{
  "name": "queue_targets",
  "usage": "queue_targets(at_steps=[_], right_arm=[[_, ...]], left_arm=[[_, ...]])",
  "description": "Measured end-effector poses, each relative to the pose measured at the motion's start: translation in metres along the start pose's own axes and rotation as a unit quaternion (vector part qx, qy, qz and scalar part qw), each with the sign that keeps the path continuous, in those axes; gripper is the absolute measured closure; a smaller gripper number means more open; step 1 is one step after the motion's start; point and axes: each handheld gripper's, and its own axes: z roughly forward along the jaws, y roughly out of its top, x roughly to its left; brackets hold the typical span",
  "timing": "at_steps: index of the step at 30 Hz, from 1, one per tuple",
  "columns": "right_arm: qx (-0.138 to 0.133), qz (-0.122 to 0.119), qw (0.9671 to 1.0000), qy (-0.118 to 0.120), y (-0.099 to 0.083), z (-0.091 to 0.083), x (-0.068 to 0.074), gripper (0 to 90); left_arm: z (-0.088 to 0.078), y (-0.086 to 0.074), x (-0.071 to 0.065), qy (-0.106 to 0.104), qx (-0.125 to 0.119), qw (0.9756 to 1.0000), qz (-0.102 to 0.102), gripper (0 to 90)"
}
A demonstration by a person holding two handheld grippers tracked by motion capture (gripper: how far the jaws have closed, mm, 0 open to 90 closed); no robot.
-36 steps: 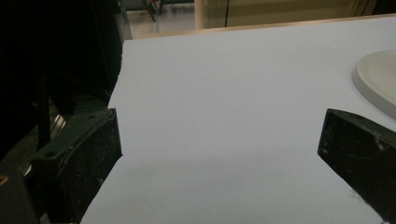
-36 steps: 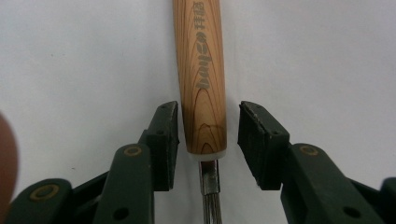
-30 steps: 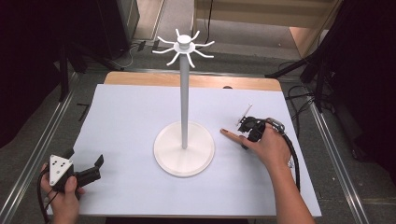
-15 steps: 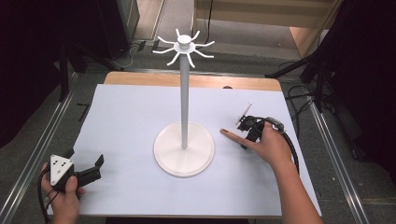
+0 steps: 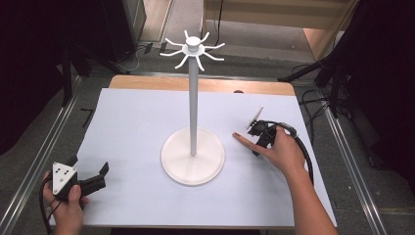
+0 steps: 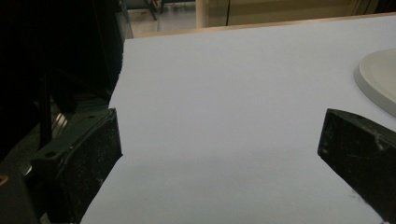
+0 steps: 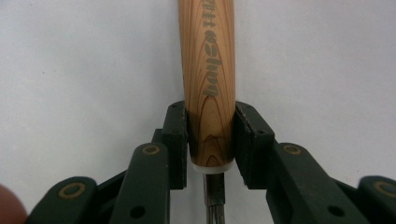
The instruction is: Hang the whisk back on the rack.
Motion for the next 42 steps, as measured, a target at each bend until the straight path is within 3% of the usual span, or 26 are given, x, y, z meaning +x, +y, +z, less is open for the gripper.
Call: queue_targets(at_steps=[9,16,17,20,24,25,26,27,28,29,31,32,33,34,38,40,42], right_arm=[[-0.03,-0.008,0.9995,-0.008,-0.008,-0.001,-0.001,70.2],[-0.07,-0.005,0.9975,0.003,-0.016,-0.019,-0.001,70.3],[-0.093,-0.006,0.9957,0.007,-0.02,-0.026,0.0,70.3],[-0.115,-0.007,0.9933,0.009,-0.024,-0.034,0.001,70.4],[-0.161,-0.005,0.9868,0.016,-0.033,-0.048,0.004,70.4],[-0.186,-0.007,0.9822,0.02,-0.038,-0.054,0.005,70.4],[-0.186,-0.007,0.9822,0.02,-0.038,-0.054,0.005,70.4],[-0.204,-0.001,0.9788,0.022,-0.04,-0.057,0.005,70.5],[-0.24,0.011,0.97,0.034,-0.047,-0.063,0.005,70.5],[-0.24,0.011,0.97,0.034,-0.047,-0.063,0.005,70.5],[-0.277,0.018,0.9596,0.047,-0.053,-0.069,0.004,70.5],[-0.312,0.024,0.9483,0.054,-0.059,-0.074,0.005,70.5],[-0.329,0.028,0.9423,0.057,-0.061,-0.077,0.006,70.5],[-0.329,0.028,0.9423,0.057,-0.061,-0.077,0.006,70.5],[-0.399,0.029,0.9135,0.075,-0.071,-0.089,0.012,70.5],[-0.427,0.032,0.9007,0.072,-0.075,-0.096,0.017,70.5],[-0.457,0.033,0.8856,0.074,-0.079,-0.102,0.022,70.5]], left_arm=[[0.0,0.0,0.0,0.0,-0.002,1.0,-0.004,0.2],[0.0,0.0,-0.001,0.001,0.0,1.0,0.002,0.2],[0.0,0.0,-0.001,0.002,0.0,1.0,0.003,0.2],[0.0,0.0,-0.001,0.002,0.0,1.0,0.004,0.2],[0.001,0.0,-0.002,0.004,0.002,1.0,0.007,0.2],[0.001,0.0,-0.002,0.004,0.003,1.0,0.009,0.2],[0.001,0.0,-0.002,0.004,0.004,0.9999,0.011,0.2],[0.001,0.0,-0.002,0.004,0.003,0.9999,0.011,0.2],[0.001,0.0,-0.002,0.004,0.003,0.9999,0.011,0.2],[0.0,0.0,-0.002,0.005,0.003,0.9999,0.011,0.2],[0.0,0.0,-0.002,0.003,0.002,0.9999,0.011,0.2],[0.0,0.0,-0.002,0.003,0.002,0.9999,0.011,0.2],[0.001,0.0,-0.002,0.003,0.002,0.9999,0.01,0.2],[0.0,0.0,-0.002,0.004,0.003,0.9999,0.01,0.2],[0.001,0.0,-0.003,0.004,0.003,0.9999,0.012,0.3],[0.001,0.0,-0.003,0.004,0.003,0.9999,0.012,0.2],[0.001,0.0,-0.003,0.004,0.002,0.9999,0.012,0.2]])
